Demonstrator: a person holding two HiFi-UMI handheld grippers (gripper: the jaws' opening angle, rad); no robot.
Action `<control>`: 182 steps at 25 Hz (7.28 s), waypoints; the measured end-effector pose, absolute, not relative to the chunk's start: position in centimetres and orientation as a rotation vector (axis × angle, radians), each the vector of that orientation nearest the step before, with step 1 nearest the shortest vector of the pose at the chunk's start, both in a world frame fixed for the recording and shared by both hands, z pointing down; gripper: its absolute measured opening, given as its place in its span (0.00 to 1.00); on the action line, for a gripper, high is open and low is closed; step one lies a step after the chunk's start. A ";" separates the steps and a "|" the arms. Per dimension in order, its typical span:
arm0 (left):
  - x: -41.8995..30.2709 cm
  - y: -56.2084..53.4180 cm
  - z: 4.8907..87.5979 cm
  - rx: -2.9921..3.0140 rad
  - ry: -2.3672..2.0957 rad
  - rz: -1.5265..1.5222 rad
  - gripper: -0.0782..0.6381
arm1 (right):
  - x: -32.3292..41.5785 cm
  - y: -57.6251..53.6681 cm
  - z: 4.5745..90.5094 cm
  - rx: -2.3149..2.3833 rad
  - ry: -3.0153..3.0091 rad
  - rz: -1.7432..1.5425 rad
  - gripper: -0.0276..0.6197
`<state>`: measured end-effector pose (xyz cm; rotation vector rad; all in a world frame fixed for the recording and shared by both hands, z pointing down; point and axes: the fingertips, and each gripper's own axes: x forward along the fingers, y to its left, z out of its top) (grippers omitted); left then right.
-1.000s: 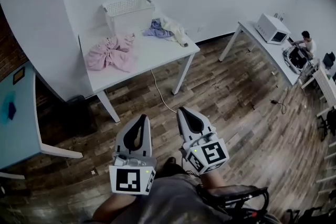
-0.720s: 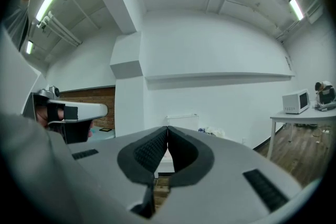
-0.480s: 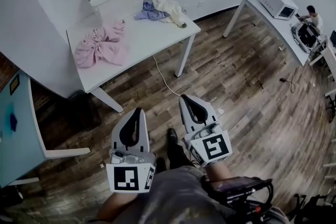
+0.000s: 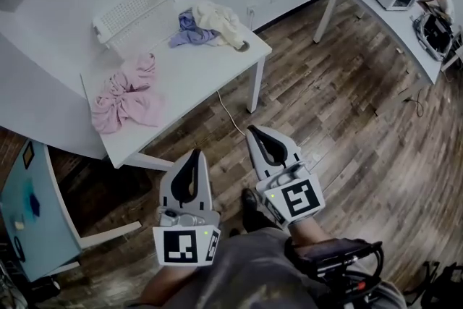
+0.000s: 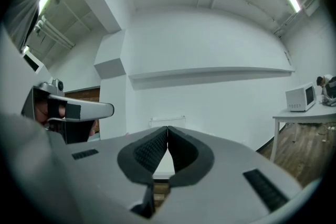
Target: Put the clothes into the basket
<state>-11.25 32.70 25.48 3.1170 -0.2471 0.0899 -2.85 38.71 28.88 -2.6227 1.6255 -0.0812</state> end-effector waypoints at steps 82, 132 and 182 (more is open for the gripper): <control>28.8 -0.2 36.5 2.848 -0.458 0.342 0.12 | 39.7 5.4 41.6 -2.600 1.840 -0.494 0.43; 17.8 -3.3 24.7 2.911 -0.762 -0.066 0.12 | 35.7 0.6 27.8 -2.679 1.950 -0.146 0.31; 11.1 -18.0 29.1 2.646 -1.142 -0.035 0.12 | 28.9 -20.7 27.2 -2.309 2.502 -0.119 0.47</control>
